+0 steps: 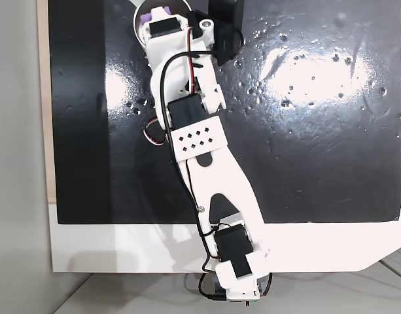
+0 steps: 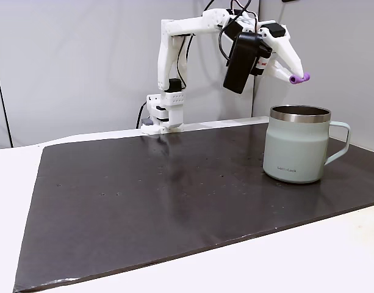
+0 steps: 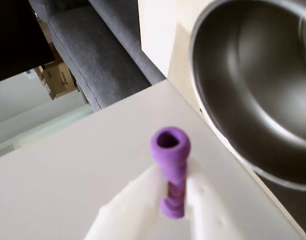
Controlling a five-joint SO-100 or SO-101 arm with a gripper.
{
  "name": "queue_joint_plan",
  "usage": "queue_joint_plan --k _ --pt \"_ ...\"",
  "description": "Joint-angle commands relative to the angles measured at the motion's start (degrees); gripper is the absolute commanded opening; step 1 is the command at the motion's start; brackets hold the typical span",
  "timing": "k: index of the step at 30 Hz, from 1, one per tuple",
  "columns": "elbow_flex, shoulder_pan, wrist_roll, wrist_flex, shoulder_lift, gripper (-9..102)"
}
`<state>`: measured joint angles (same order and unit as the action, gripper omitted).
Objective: Grasp a pengrip and put it in the cup.
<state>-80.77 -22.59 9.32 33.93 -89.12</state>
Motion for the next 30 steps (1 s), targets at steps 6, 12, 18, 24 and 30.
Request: queue_joint_plan --k 6,12,18,24,30 --pt "3.87 -0.44 -2.11 0.70 0.26 2" --pt "3.52 -0.88 -11.25 3.16 0.18 34" --pt "2.90 -0.88 -10.81 3.16 0.09 34" --pt "2.55 -0.62 -10.81 3.16 -0.09 34" --pt "2.46 -0.26 -10.90 3.16 -0.09 34"
